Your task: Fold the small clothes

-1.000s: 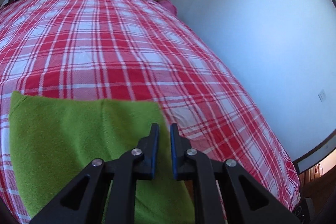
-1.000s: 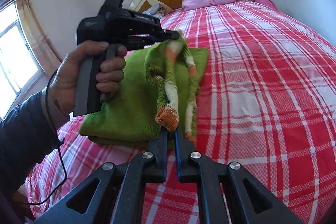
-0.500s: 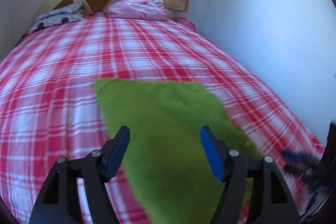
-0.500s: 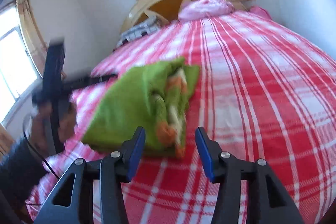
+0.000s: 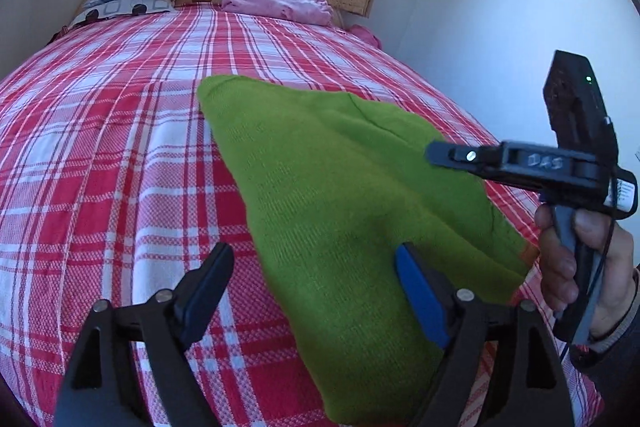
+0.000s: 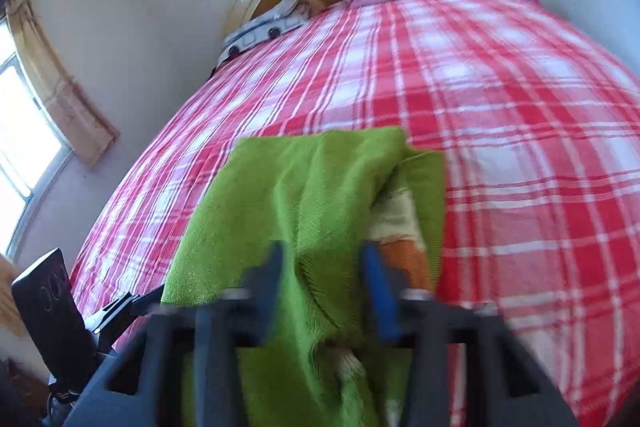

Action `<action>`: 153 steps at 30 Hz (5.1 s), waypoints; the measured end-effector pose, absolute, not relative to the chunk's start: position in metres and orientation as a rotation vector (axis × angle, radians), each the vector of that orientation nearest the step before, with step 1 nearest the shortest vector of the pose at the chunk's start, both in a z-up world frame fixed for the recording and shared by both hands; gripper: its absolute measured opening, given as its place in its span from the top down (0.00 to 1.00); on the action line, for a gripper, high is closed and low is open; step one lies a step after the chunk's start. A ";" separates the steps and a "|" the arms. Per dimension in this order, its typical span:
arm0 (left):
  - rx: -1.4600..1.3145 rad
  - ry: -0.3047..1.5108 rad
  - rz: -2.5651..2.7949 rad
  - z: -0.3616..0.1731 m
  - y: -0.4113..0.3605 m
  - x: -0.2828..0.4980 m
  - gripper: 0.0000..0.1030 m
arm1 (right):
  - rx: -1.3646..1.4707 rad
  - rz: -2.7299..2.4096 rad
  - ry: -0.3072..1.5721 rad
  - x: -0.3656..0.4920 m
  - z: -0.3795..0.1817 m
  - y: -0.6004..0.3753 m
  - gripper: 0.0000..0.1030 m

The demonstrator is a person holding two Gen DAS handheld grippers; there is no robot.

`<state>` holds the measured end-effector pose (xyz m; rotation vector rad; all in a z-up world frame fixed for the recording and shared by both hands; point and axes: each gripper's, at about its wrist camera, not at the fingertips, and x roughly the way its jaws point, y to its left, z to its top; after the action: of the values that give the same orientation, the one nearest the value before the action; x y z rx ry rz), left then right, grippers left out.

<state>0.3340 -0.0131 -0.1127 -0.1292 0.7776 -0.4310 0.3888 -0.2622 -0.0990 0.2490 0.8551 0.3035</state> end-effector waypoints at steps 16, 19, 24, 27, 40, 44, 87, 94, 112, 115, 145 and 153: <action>-0.161 0.855 -0.455 -0.127 -0.011 0.332 0.03 | 0.104 0.212 0.721 0.359 -0.061 -0.247 0.51; -0.149 0.859 -0.444 -0.128 -0.014 0.332 0.01 | 0.077 0.329 0.753 0.358 -0.064 -0.227 0.51; -0.149 0.866 -0.436 -0.128 -0.014 0.334 0.00 | 0.078 0.287 0.907 0.375 -0.115 -0.239 0.52; -0.133 0.873 -0.432 -0.129 -0.016 0.335 0.00 | 0.037 0.268 0.902 0.371 -0.108 -0.235 0.52; -0.118 0.884 -0.419 -0.131 -0.017 0.336 0.00 | -0.004 0.341 0.929 0.418 -0.117 -0.181 0.51; -0.103 0.887 -0.416 -0.131 -0.020 0.336 0.00 | -0.020 0.364 0.935 0.415 -0.114 -0.190 0.51; -0.190 0.890 -0.424 -0.128 -0.019 0.343 0.00 | 0.314 0.381 0.789 0.362 -0.097 -0.323 0.54; -0.167 0.889 -0.436 -0.133 -0.027 0.339 0.00 | 0.448 0.442 0.888 0.427 -0.118 -0.322 0.56; -0.158 0.884 -0.451 -0.132 -0.028 0.336 0.00 | 0.456 0.292 0.865 0.446 -0.134 -0.344 0.33; -0.147 0.887 -0.452 -0.132 -0.030 0.337 0.00 | 0.477 0.333 0.920 0.467 -0.147 -0.346 0.33; 0.072 0.844 -0.450 -0.117 -0.053 0.323 0.63 | 0.384 0.428 0.841 0.465 -0.145 -0.317 0.76; 0.095 0.860 -0.441 -0.106 -0.044 0.307 0.69 | 0.373 0.434 0.812 0.439 -0.131 -0.304 0.78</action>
<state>0.3069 -0.0437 -0.1063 0.0946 0.8604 -0.4412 0.4387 -0.3044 -0.1306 0.3727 0.8119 0.4337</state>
